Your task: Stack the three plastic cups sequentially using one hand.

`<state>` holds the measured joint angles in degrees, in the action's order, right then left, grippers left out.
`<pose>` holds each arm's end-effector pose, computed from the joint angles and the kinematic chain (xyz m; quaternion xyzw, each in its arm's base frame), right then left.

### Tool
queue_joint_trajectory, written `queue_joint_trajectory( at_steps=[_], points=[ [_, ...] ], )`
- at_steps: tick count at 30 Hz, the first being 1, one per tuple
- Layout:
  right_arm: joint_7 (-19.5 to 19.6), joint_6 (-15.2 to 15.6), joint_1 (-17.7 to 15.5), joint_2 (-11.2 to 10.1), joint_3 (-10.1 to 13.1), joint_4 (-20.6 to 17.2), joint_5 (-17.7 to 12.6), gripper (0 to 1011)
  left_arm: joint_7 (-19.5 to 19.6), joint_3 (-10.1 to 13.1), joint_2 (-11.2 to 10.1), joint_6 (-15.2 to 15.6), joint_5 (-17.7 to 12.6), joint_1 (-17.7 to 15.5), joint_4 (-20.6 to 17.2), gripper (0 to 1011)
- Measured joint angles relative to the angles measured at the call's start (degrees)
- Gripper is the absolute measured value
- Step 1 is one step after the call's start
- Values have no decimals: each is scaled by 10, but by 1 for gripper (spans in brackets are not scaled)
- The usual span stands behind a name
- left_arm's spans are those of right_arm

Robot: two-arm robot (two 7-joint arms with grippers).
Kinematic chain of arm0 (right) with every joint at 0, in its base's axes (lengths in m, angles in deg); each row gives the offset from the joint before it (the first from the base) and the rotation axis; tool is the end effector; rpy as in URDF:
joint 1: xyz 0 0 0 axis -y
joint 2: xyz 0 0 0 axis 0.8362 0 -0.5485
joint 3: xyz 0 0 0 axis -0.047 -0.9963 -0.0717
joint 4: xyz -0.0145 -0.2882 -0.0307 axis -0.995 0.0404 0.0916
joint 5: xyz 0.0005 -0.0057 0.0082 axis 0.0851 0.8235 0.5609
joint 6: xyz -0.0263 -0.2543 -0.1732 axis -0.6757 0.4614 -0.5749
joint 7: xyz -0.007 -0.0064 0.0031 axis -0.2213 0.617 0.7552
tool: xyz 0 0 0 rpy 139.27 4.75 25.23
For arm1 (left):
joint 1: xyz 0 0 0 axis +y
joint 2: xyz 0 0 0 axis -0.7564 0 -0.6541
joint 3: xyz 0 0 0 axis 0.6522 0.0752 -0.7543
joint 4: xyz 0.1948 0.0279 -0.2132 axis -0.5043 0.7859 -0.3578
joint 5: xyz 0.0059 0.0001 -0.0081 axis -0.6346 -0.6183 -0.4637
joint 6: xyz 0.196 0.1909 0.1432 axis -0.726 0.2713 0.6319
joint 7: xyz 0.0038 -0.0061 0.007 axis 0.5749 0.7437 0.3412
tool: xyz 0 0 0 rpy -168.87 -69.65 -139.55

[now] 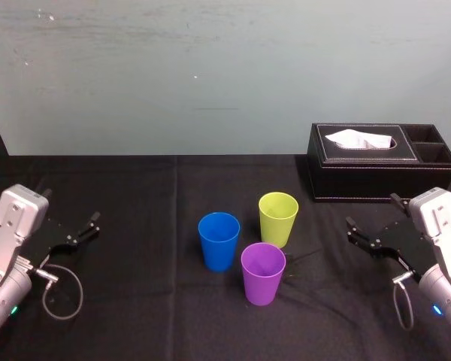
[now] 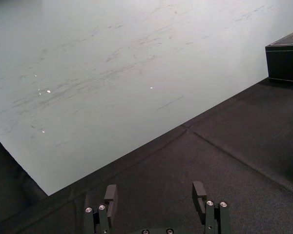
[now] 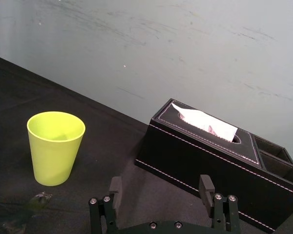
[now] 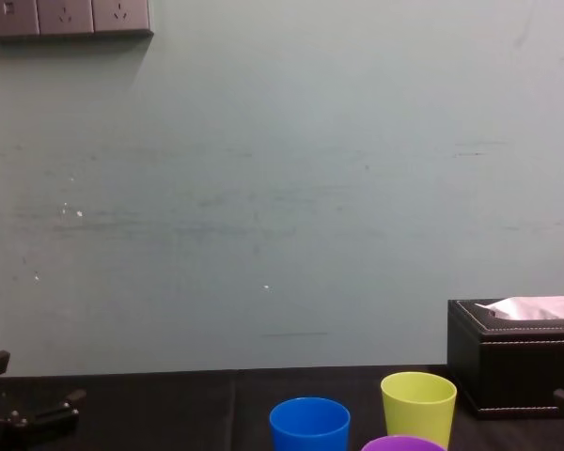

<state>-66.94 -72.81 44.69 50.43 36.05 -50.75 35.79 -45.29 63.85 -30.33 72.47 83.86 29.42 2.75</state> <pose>0.3581 -0.0827 -0.3023 -0.1415 -0.1324 -0.5799 0.7913 0.3581 0.0826 -0.3023 0.1415 -0.1324 0.5800 0.7913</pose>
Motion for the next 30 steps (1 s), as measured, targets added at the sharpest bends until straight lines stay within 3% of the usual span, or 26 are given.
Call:
queue_joint_trajectory(
  at_steps=[30],
  points=[
    [0,0,0,0,0,0,0,1002,0,0,0,0,0,0,0,1000]
  ],
)
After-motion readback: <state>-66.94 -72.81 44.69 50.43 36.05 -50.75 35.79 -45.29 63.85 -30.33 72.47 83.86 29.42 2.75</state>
